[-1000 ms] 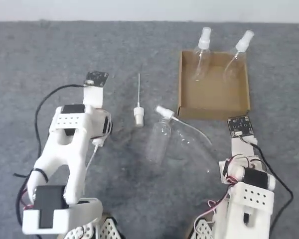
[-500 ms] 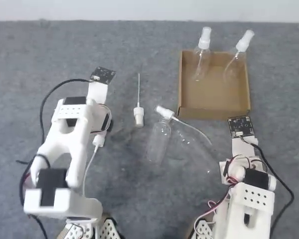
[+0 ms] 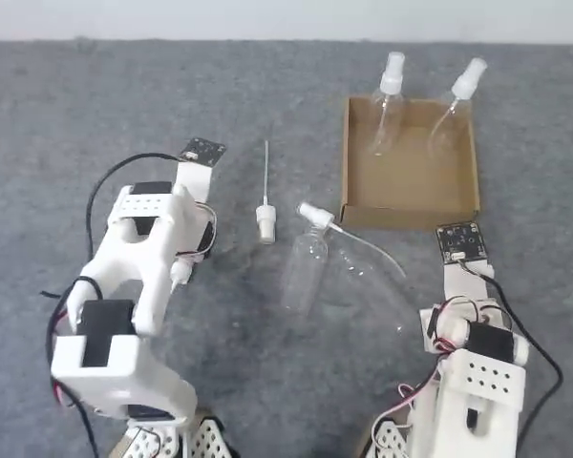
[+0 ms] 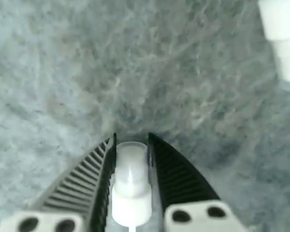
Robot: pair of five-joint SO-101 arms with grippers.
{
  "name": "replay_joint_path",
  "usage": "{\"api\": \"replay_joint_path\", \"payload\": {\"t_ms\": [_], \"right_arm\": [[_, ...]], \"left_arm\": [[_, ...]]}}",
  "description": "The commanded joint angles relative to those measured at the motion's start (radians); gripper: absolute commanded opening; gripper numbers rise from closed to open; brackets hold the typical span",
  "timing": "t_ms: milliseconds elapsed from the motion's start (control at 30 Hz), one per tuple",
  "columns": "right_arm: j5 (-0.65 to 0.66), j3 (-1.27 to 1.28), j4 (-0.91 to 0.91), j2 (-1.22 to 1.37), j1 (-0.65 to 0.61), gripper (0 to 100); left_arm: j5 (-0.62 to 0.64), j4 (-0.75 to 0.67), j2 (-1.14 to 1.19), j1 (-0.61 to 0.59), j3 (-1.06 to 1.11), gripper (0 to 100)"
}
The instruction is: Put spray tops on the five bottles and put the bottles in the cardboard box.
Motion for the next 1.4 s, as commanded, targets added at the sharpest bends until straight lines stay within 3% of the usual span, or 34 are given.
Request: {"api": "replay_joint_path", "payload": {"t_ms": [0, 200, 400, 567, 733, 900, 1367], "right_arm": [[-0.005, -0.009, -0.022, 0.008, 0.012, 3.0], [-0.006, -0.005, -0.045, 0.008, 0.012, 3.1], [-0.008, -0.003, -0.045, 0.008, 0.012, 3.1], [-0.008, -0.003, -0.045, 0.008, 0.012, 3.1], [-0.008, -0.003, -0.045, 0.008, 0.012, 3.1], [-0.008, -0.003, -0.045, 0.008, 0.012, 3.1], [-0.009, -0.002, -0.045, 0.008, 0.012, 3.1]], "left_arm": [[0.023, 0.026, -0.157, 0.0, -0.045, 1], [0.037, 0.06, -0.276, 0.038, -0.035, 1], [0.135, -0.069, -0.126, 0.129, -0.047, 1], [0.222, -0.077, 0.029, 0.147, -0.136, 2], [0.196, 0.008, 0.074, 0.144, -0.211, 13], [0.123, 0.169, 0.072, 0.141, -0.311, 14], [0.083, 0.11, 0.187, 0.147, -0.295, 14]]}}
